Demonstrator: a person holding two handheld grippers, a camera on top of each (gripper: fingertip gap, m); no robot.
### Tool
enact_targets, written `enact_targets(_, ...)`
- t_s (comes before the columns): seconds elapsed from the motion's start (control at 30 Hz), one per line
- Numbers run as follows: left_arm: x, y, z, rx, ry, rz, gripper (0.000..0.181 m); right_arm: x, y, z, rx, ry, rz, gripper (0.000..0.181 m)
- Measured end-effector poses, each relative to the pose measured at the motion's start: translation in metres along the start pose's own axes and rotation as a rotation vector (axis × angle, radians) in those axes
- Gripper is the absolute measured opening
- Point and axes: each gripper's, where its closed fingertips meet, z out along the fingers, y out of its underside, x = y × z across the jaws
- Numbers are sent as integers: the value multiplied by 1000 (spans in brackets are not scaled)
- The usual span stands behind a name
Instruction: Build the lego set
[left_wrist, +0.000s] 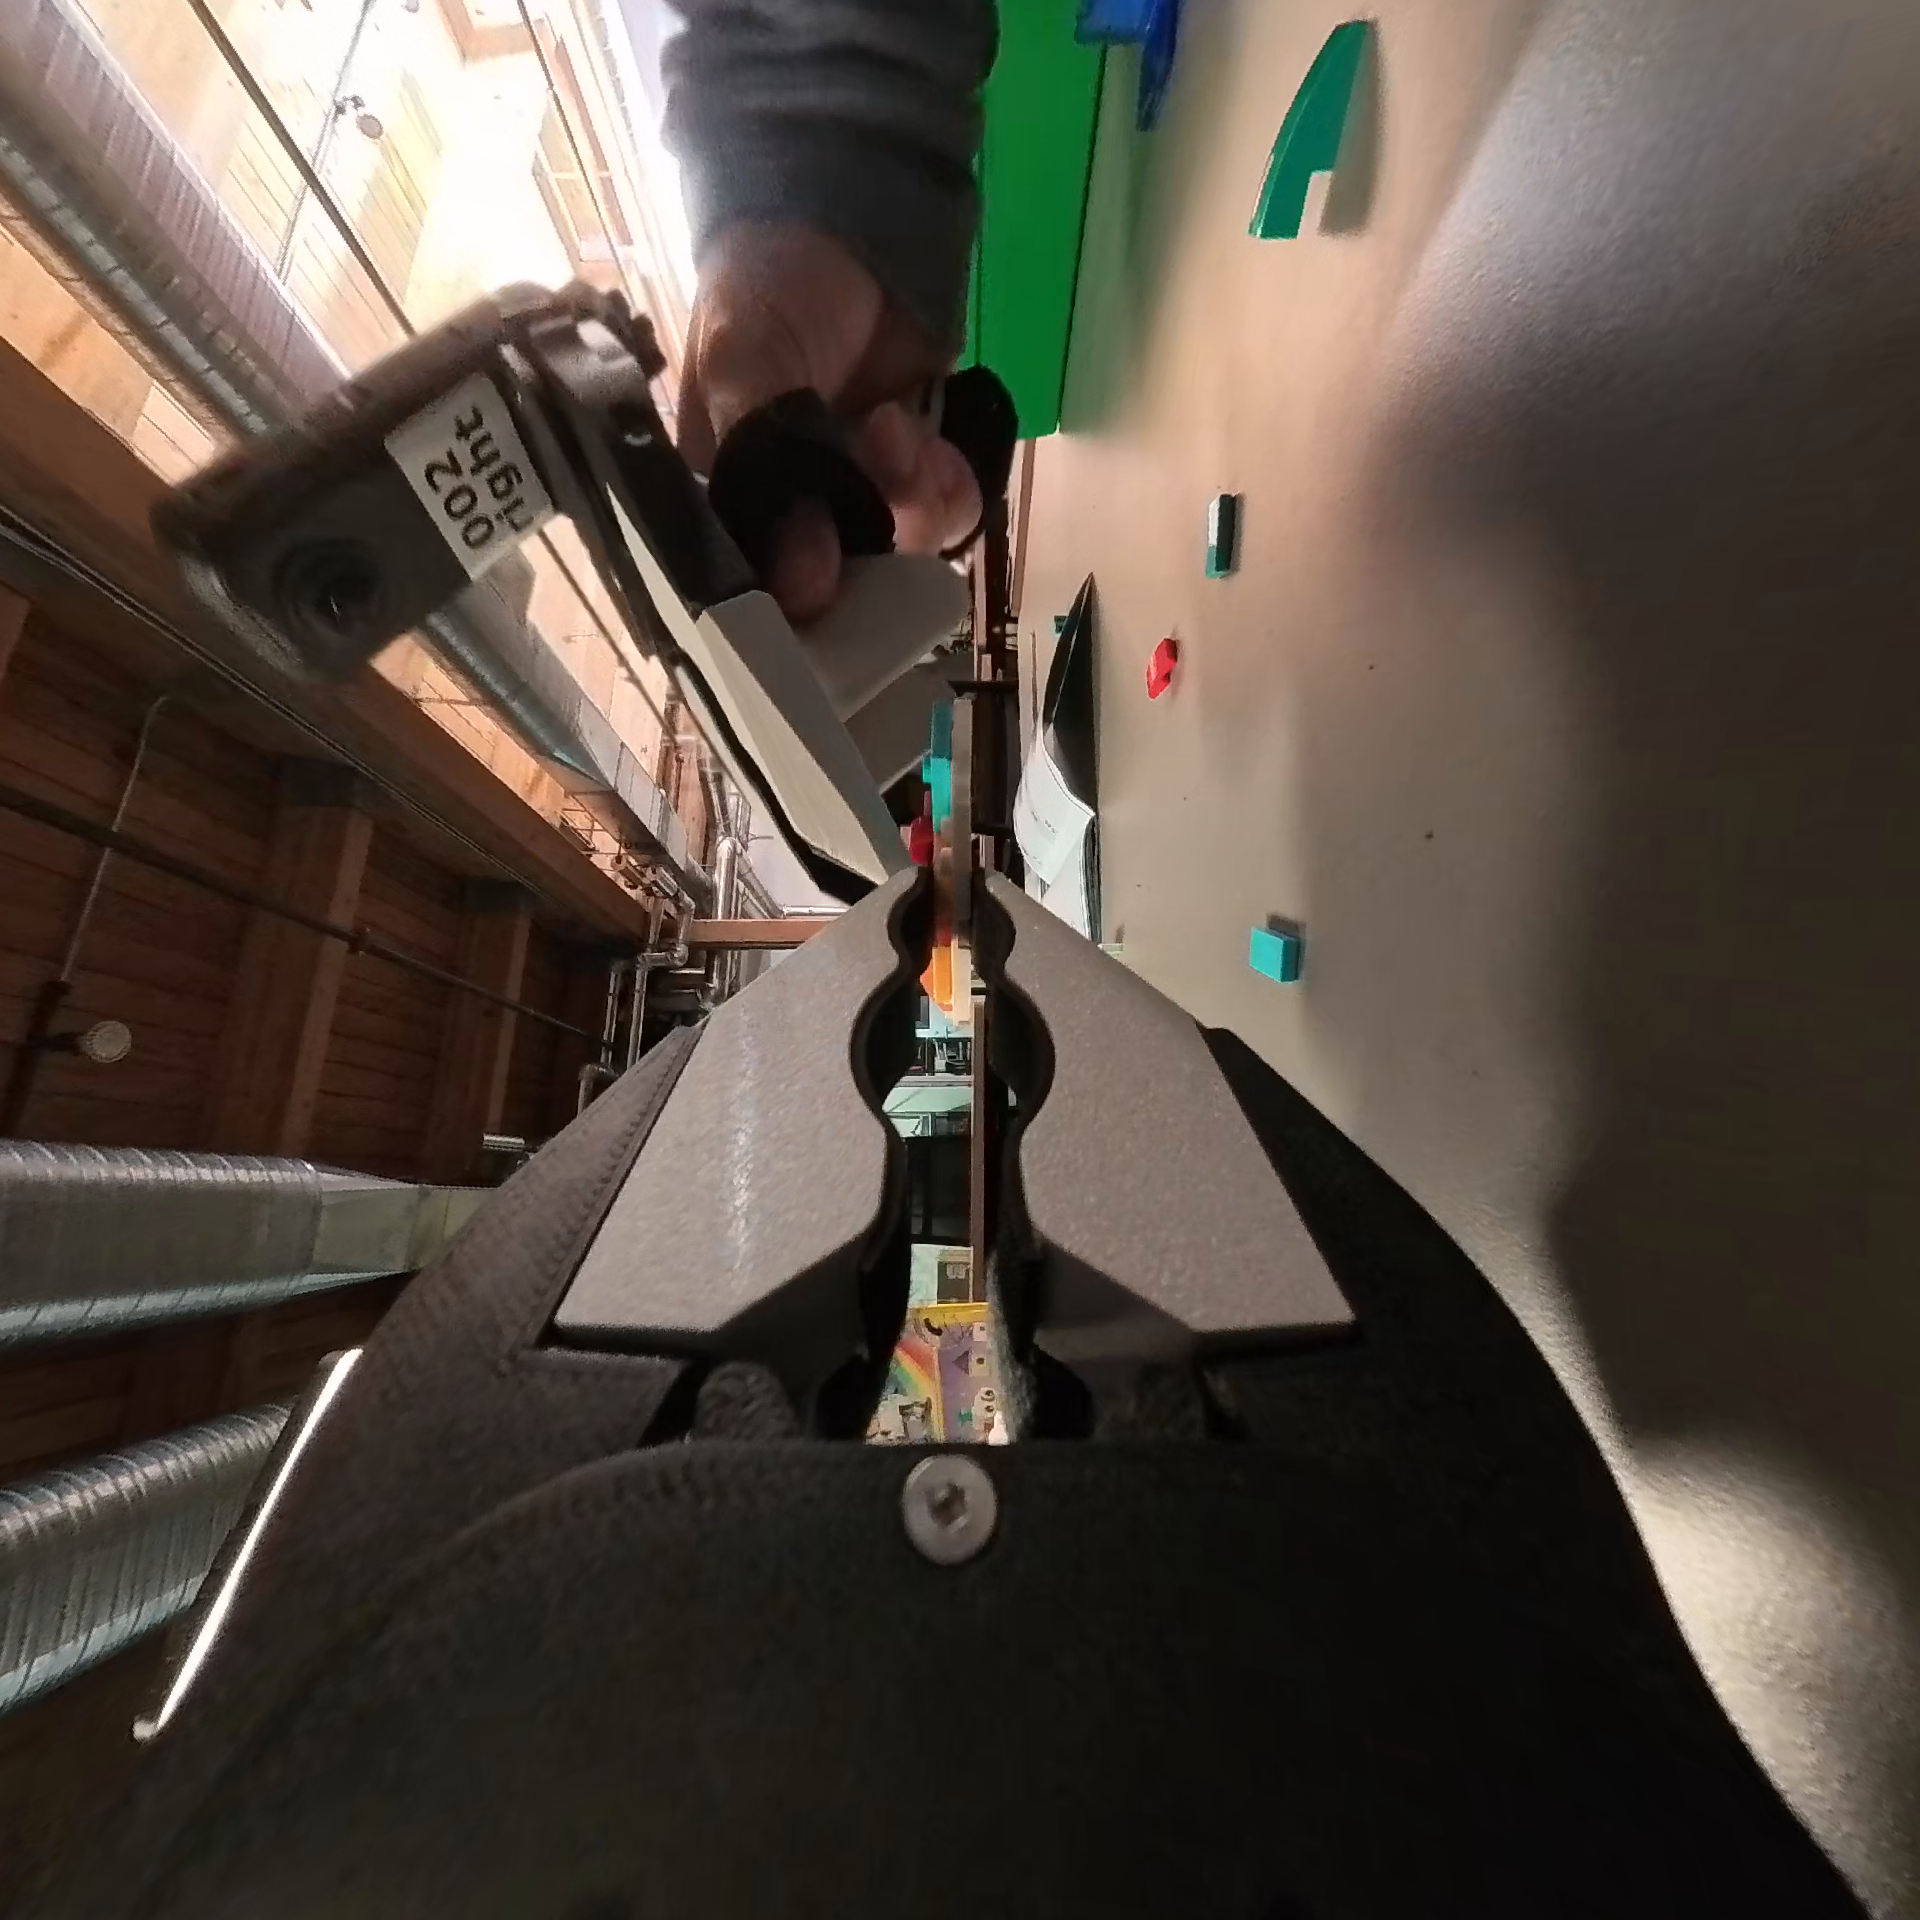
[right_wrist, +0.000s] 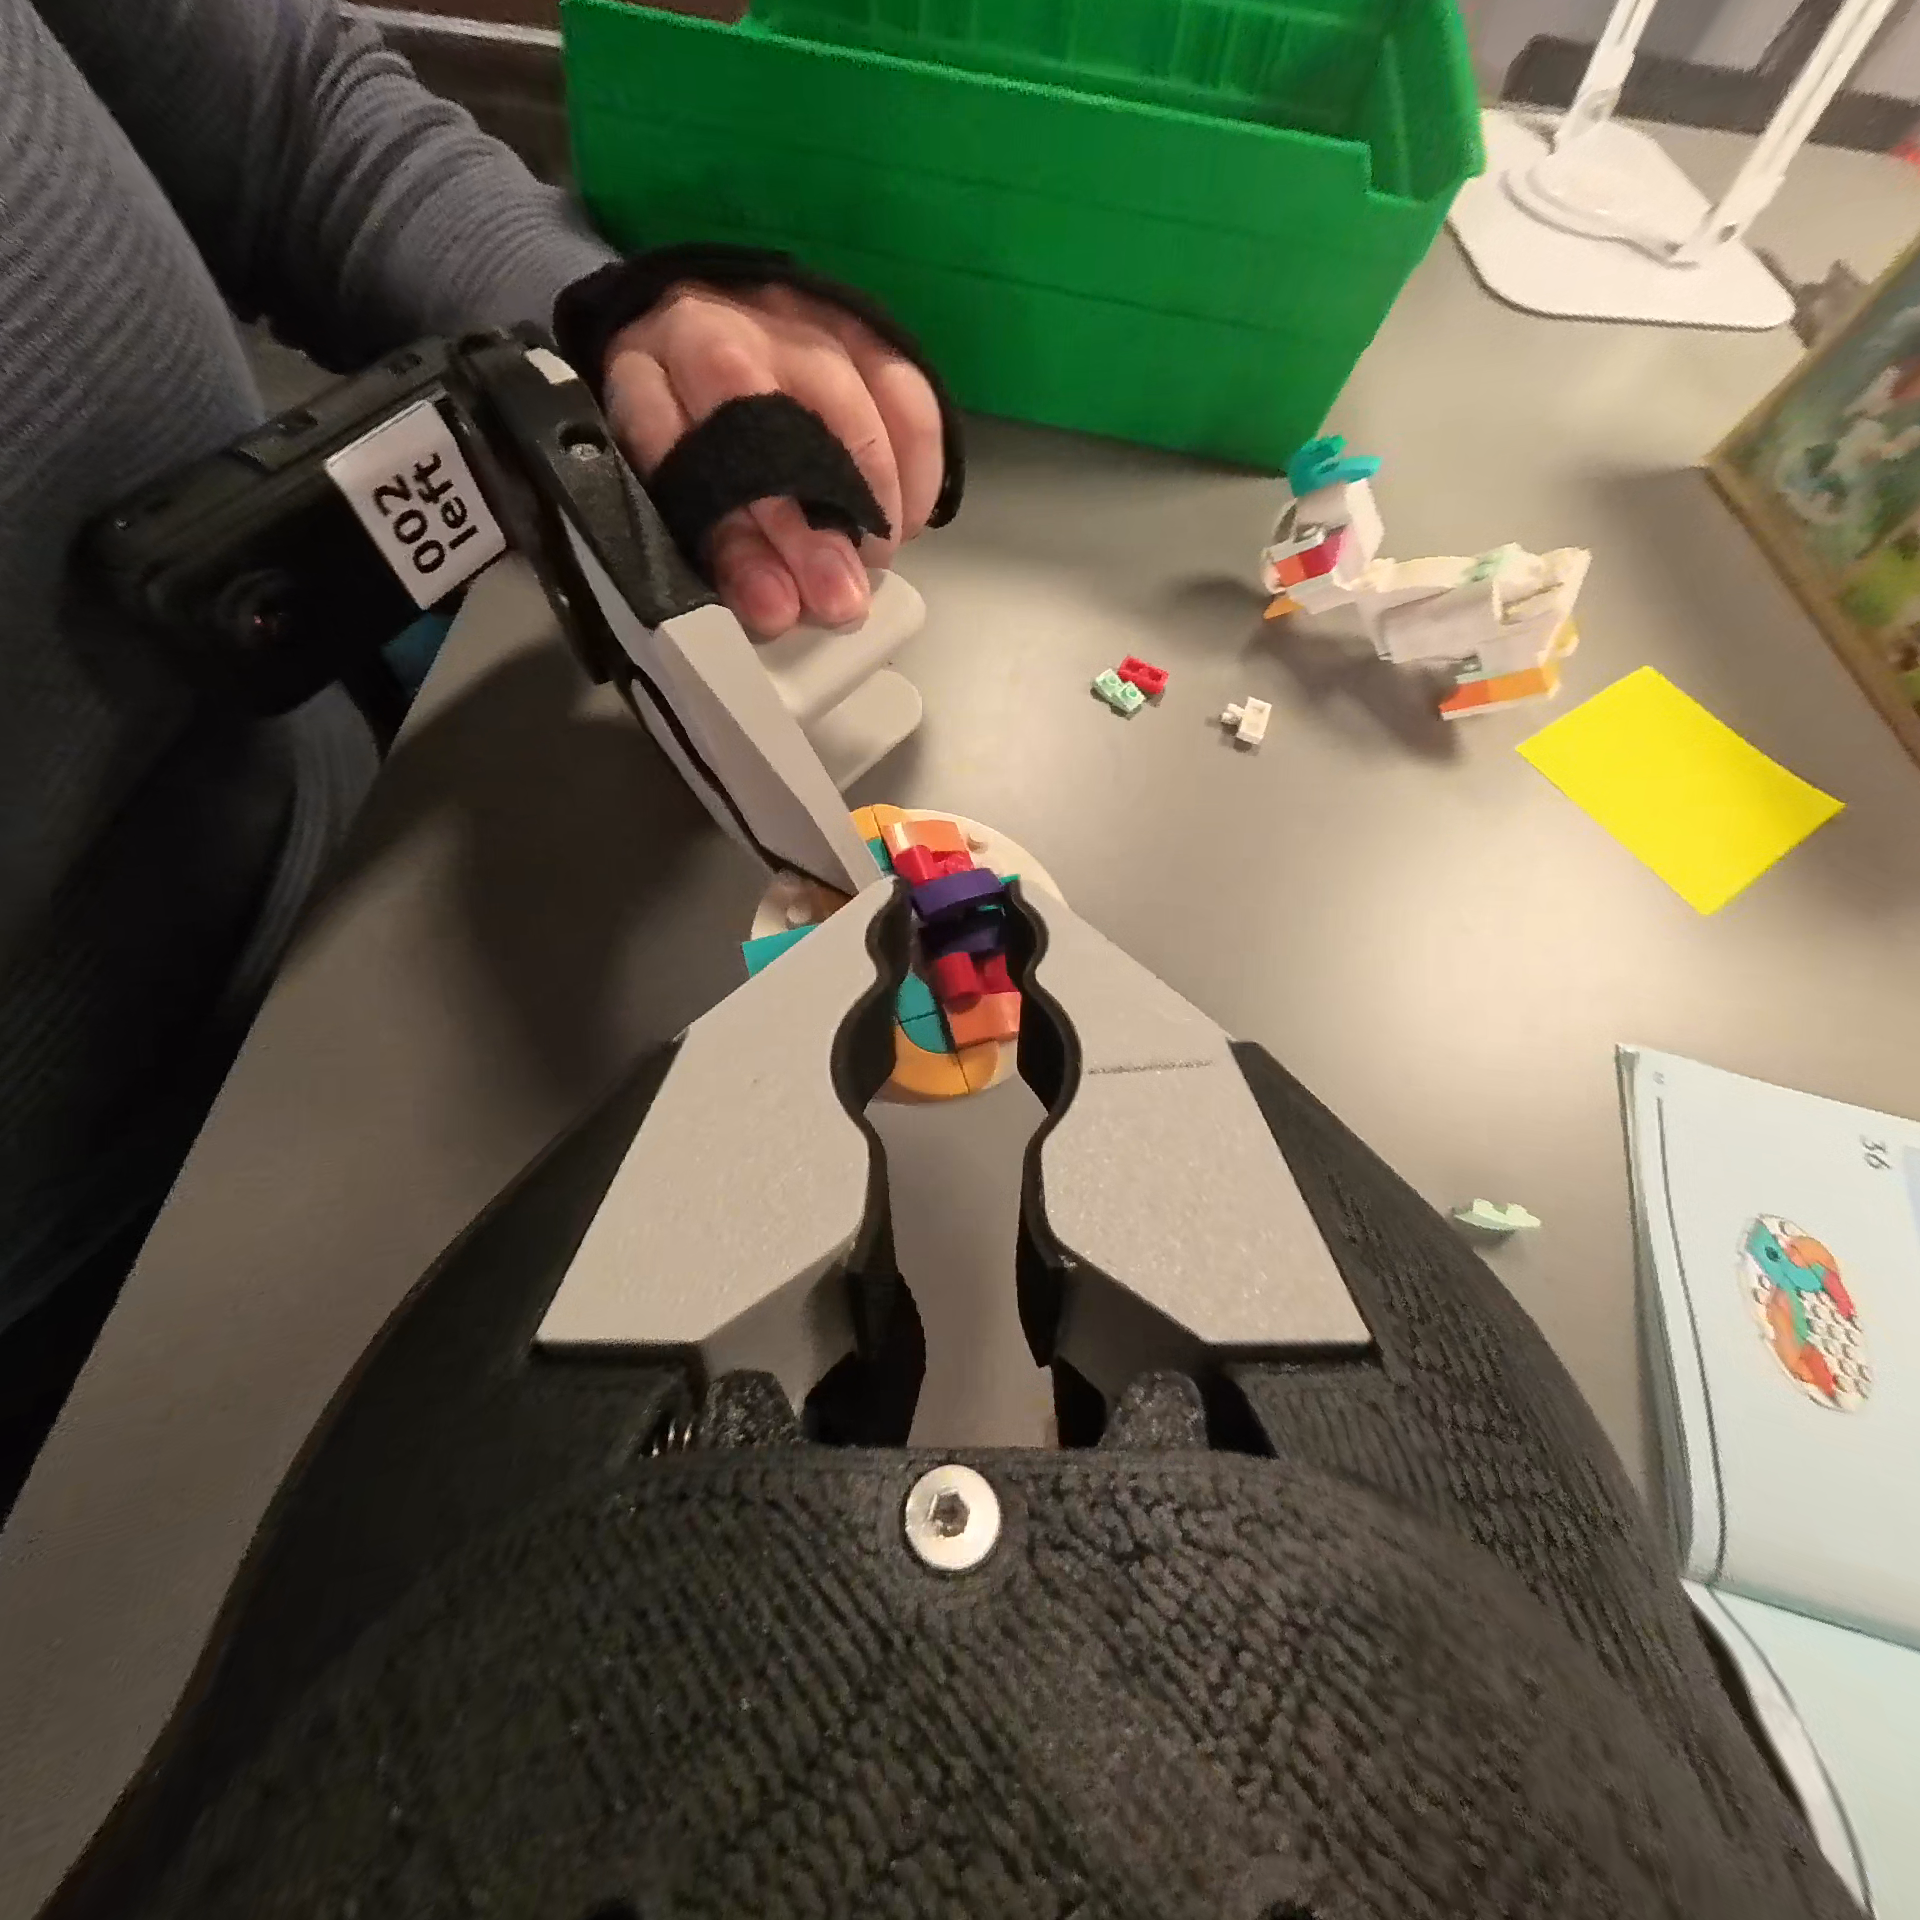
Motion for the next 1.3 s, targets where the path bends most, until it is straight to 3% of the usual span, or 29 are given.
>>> enact_targets(0.27,0,-1,0,2,2,0,5,-1,-7,-14,72,98,-74,16)
enact_targets(0.53,-1,-2,-1,4,-6,-1,5,-18,-36,-61,472,-224,253,16)
enact_targets(0.7,-2,-2,-1,5,-7,-2,5,-20,-43,-69,573,-318,333,16)
enact_targets(0.97,-1,-2,-1,5,-3,-8,5,-18,-44,-60,542,-287,309,16)
enact_targets(1.1,-2,-2,-1,4,-10,-9,5,-9,-25,-33,354,-121,175,15)
enact_targets(1.3,-3,-3,-1,8,-15,-9,5,-7,-13,-7,201,-80,66,15)
